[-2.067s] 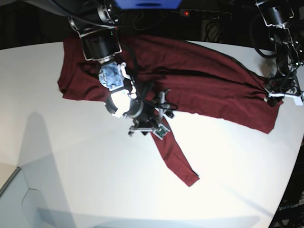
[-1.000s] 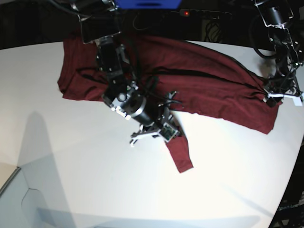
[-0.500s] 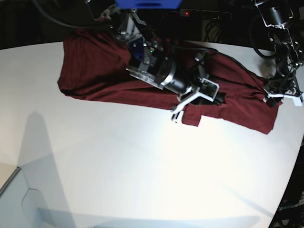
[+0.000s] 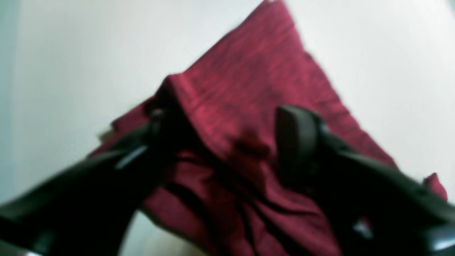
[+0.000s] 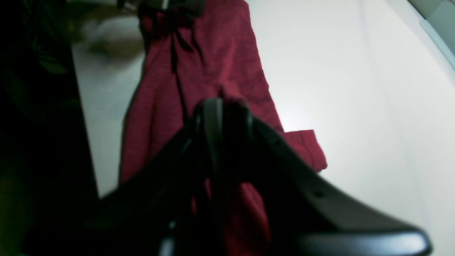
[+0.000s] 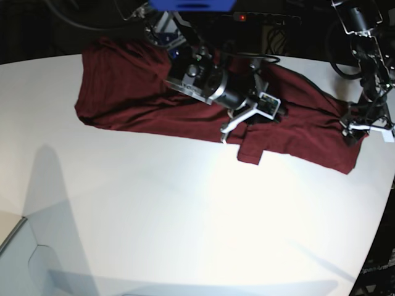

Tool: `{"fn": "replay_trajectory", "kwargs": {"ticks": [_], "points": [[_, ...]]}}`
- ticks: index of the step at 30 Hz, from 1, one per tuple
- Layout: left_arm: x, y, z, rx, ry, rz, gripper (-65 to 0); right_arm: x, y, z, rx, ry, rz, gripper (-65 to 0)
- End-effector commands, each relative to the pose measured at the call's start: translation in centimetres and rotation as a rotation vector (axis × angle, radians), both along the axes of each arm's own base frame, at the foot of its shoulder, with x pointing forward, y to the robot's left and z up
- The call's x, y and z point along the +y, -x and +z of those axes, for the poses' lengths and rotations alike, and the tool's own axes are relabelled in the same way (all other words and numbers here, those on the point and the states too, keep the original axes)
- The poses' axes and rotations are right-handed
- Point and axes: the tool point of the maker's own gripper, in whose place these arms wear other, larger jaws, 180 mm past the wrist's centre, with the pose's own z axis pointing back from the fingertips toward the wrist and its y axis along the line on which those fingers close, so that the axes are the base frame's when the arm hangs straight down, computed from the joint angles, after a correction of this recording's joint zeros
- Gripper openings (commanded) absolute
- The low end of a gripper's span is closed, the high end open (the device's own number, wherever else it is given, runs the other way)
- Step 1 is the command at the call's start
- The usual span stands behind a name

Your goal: Layout the t-shirt on the table in an organized manner, then fold the t-shirt properly

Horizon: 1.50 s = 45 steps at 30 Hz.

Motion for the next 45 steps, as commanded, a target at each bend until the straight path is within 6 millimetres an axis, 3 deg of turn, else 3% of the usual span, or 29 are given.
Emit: {"fn": "replay_trajectory", "kwargs": {"ticks": [1, 6, 9, 14, 18, 23, 29, 32, 36, 39, 45], "points": [[0.8, -0.9, 2.0, -0.054, -0.038, -0.003, -17.6, 1.2, 0.4, 1.9, -0.028, -0.064, 0.027, -50.6], [0.2, -1.8, 4.1, -0.106, -0.061, -0.022, -13.1, 1.5, 2.8, 0.5, -0.033, -0.013, 0.111, -47.2], [-0.2, -2.1, 5.5, -0.138, -0.084, -0.04, -13.1, 1.2, 2.8, 0.7, -0.047, -0.01, 0.115, -47.2], [-1.3, -2.6, 8.8, -0.21, -0.136, -0.083, -13.1, -1.4, 0.1, 2.0, -0.083, -0.021, 0.015, -47.3], [-2.3, -3.3, 10.5, -0.256, -0.15, -0.108, -13.1, -4.7, -2.0, 2.3, -0.085, -0.023, -0.103, -47.3], [-7.7, -6.4, 10.4, -0.299, -0.077, -0.182, -13.0, -10.1, -4.2, 1.8, -0.083, 0.01, -0.257, -46.9], [-16.9, -9.9, 6.2, -0.189, -0.122, -0.379, -13.0, -17.9, -6.1, 1.4, -0.089, 0.063, -0.463, -46.9], [-20.1, -10.5, 4.1, -0.124, -0.167, -0.454, -13.2, -20.4, -6.5, 1.7, -0.1, 0.076, -0.533, -46.9], [-23.2, -10.7, 2.5, -0.079, -0.218, -0.554, -13.2, -22.6, -6.3, 1.8, -0.102, 0.092, -0.591, -46.9], [-25.1, -10.9, 2.3, -0.074, -0.241, -0.616, -13.2, -23.4, -5.9, 1.4, -0.089, 0.102, -0.612, -47.1], [-25.5, -10.6, 1.8, -0.06, -0.245, -0.634, -13.3, -23.8, -5.6, 0.9, -0.076, 0.108, -0.623, -47.2]]}}
